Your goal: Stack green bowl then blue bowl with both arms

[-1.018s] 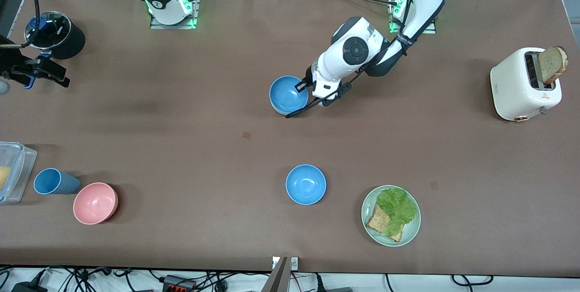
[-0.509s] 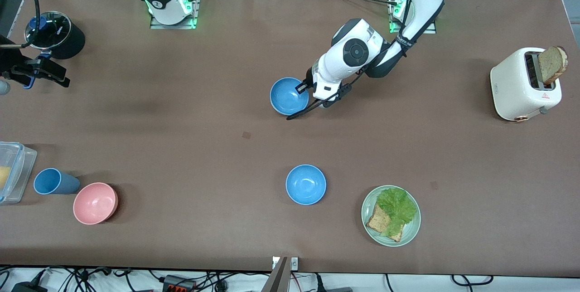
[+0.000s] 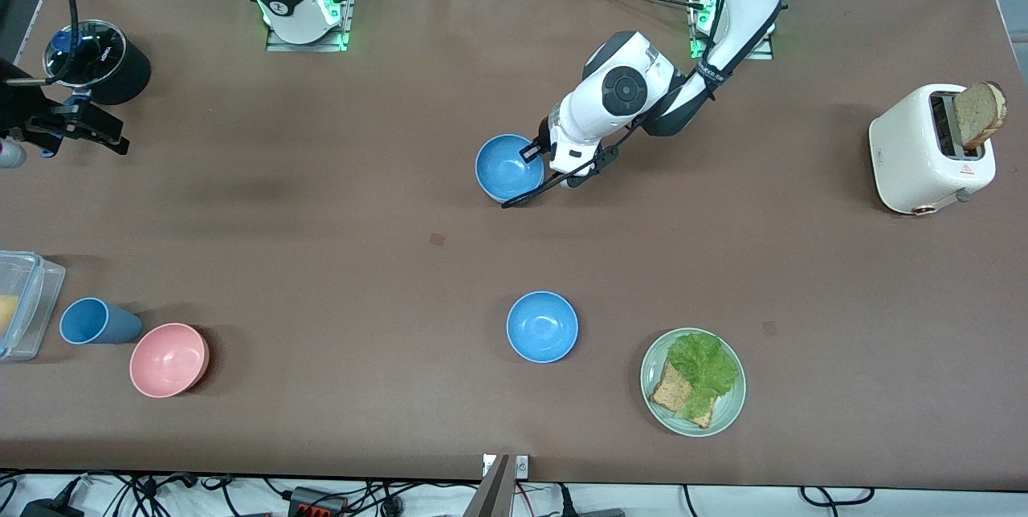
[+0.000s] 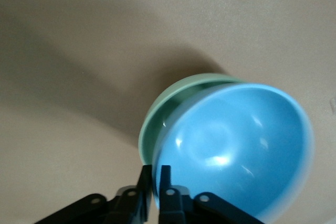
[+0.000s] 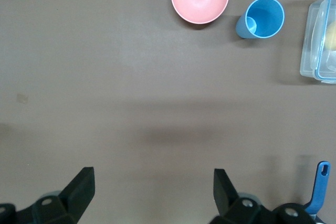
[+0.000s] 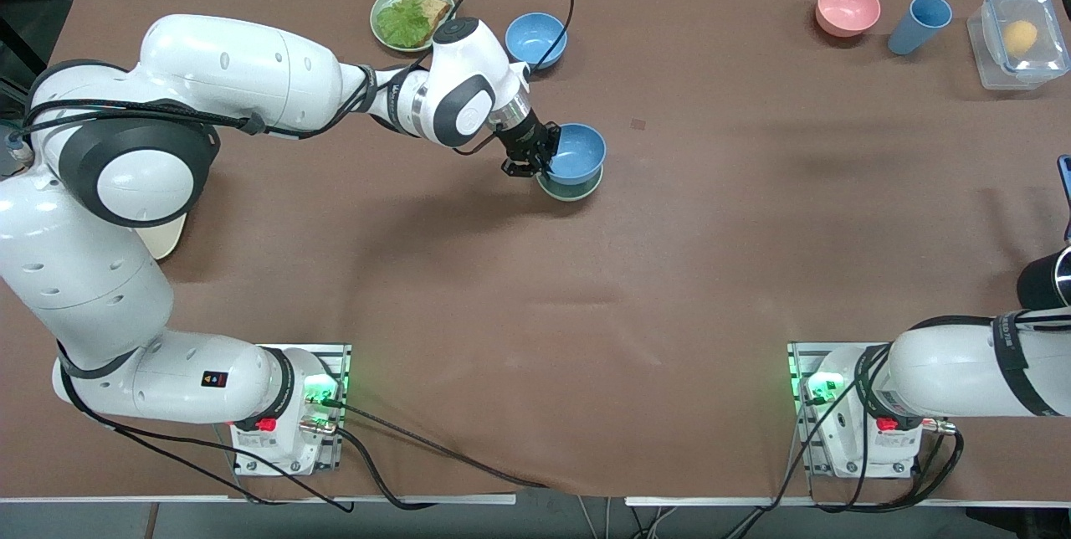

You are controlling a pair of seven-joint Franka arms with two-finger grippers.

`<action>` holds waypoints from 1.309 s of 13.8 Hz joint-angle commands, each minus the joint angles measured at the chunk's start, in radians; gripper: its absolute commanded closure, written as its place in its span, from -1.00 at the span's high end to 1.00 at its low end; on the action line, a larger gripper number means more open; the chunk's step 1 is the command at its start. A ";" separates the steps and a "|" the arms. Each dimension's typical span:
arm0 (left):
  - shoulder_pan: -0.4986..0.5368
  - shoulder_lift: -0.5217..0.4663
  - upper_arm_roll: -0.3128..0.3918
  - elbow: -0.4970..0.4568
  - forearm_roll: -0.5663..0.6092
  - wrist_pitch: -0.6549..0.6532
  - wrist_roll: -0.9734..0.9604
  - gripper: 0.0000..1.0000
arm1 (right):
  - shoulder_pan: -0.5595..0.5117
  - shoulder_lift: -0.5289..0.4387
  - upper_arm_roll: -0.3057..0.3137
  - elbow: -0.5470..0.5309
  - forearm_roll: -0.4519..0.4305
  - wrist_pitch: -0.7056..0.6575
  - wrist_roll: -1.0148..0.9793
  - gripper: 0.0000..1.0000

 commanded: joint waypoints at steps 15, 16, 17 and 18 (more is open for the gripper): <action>0.166 -0.170 0.004 0.156 0.035 -0.405 0.205 -0.51 | 0.006 -0.004 -0.003 0.002 -0.016 -0.001 0.007 1.00; 0.193 -0.180 0.003 0.194 0.035 -0.477 0.251 -0.49 | 0.006 -0.002 -0.003 0.002 -0.016 -0.001 0.007 1.00; 0.228 -0.186 0.000 0.237 0.035 -0.545 0.306 -0.47 | 0.006 -0.002 -0.005 0.002 -0.016 -0.001 0.007 1.00; 0.259 -0.188 -0.002 0.275 0.035 -0.617 0.368 -0.42 | 0.006 -0.002 -0.003 0.003 -0.016 -0.001 0.007 1.00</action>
